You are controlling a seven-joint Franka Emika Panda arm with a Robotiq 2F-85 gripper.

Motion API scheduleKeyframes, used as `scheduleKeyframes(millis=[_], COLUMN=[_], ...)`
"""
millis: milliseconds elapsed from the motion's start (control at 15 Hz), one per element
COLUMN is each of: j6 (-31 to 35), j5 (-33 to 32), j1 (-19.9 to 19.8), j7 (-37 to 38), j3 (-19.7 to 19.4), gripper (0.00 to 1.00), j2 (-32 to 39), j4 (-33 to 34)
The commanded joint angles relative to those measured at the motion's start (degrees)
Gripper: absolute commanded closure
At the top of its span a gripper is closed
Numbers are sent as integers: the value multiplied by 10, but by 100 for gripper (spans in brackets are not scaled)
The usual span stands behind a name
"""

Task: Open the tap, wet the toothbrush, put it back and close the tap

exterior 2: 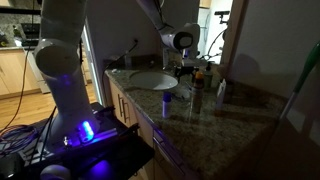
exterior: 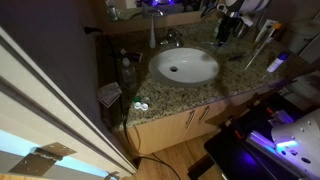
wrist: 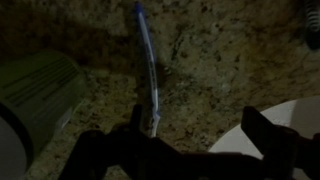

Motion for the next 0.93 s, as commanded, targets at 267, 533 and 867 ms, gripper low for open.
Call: scheduleKeyframes(millis=[267,533,867], j6=[17,14,4], j5=[-9,-14,-29], j1=[-9,-11,-8], j7=[6,4,2], j3=[24,24,24], gripper=[0,0,0], j2=[46,61,51], j4=[46,61,47])
